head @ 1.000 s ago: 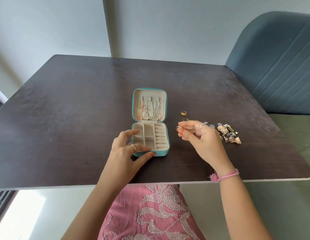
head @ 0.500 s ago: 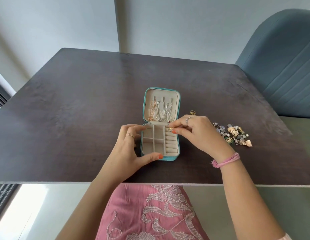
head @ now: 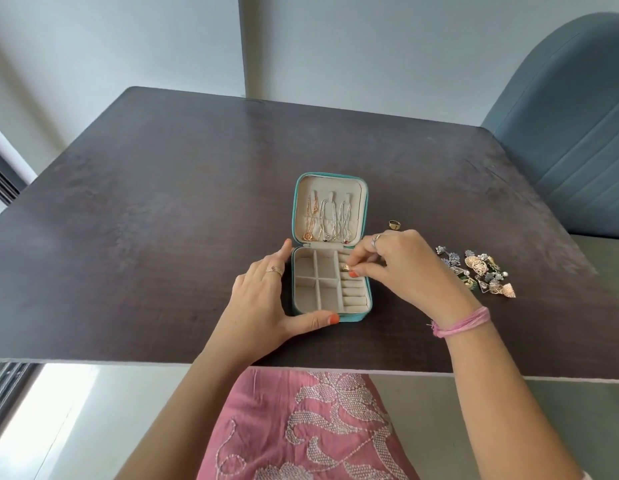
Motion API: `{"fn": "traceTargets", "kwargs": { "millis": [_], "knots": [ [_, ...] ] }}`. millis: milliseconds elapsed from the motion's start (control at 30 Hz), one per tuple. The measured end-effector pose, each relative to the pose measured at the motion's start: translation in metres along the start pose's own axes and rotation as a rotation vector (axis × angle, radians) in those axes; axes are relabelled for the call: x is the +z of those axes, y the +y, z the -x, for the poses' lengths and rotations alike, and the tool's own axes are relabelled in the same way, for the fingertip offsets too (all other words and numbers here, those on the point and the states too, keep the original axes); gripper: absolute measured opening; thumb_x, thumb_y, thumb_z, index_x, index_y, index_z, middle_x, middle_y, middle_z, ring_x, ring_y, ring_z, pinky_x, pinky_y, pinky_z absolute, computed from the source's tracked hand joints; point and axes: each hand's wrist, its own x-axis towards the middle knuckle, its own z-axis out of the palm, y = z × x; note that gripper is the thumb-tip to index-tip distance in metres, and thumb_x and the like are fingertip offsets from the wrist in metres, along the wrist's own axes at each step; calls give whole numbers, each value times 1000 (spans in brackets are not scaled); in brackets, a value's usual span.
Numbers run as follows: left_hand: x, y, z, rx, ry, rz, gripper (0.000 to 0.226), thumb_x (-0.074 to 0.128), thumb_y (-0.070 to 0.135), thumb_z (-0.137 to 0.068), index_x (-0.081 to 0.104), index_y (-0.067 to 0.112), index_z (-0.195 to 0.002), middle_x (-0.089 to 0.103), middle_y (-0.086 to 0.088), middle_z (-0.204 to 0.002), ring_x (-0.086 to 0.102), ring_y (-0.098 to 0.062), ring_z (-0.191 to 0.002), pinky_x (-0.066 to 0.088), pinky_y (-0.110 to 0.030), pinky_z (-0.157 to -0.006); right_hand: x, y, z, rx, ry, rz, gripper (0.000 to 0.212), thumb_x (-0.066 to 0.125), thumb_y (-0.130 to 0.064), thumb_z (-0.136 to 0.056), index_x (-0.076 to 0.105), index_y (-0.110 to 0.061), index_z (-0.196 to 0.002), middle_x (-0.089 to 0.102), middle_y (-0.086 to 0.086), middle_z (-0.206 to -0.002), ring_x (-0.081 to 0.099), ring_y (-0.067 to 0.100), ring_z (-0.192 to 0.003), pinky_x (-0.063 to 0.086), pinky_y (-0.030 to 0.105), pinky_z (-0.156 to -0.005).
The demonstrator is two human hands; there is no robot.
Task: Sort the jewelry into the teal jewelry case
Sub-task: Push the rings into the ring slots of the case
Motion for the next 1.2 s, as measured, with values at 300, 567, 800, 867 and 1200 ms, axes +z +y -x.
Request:
{"fn": "traceTargets", "kwargs": {
  "millis": [300,567,800,867,1200],
  "knots": [
    [1,2,0,5,13,-68,130,36,95,-48,10,22,-152,35,8,-145,32,-11,-132,26,-33,-106,6,8,5,4,74,-31,11,78,-23,-78,78,-22,-89,65,-8,-91,58,4,-84,48,23,-78],
    [0,5,0,-5,0,-72,128,38,92,-48,12,22,-151,33,8,-147,31,-11,-134,27,-33,-108,-1,10,11,22,85,-34,8,73,-23,-83,78,-25,-89,62,-12,-93,57,1,-85,40,8,-76],
    [0,4,0,2,-1,-80,127,40,93,-49,12,23,-151,33,9,-147,31,-11,-133,26,-33,-107,-33,42,19,246,205,-51,14,68,-10,-86,76,-19,-94,69,-7,-80,65,3,-77,39,-1,-73],
    [-1,5,0,0,-2,-81,125,42,92,-51,12,24,-151,32,9,-147,30,-11,-133,26,-33,-107,-33,47,21,296,91,-12,18,67,-12,-86,74,-20,-101,69,-10,-77,60,-7,-74,34,-6,-69],
    [-1,4,1,1,7,-81,123,43,90,-52,13,23,-151,33,9,-147,31,-11,-133,26,-34,-107,-16,52,14,245,47,78,10,75,-22,-81,77,-19,-90,73,-4,-88,67,5,-77,51,24,-83]
  ]
}}
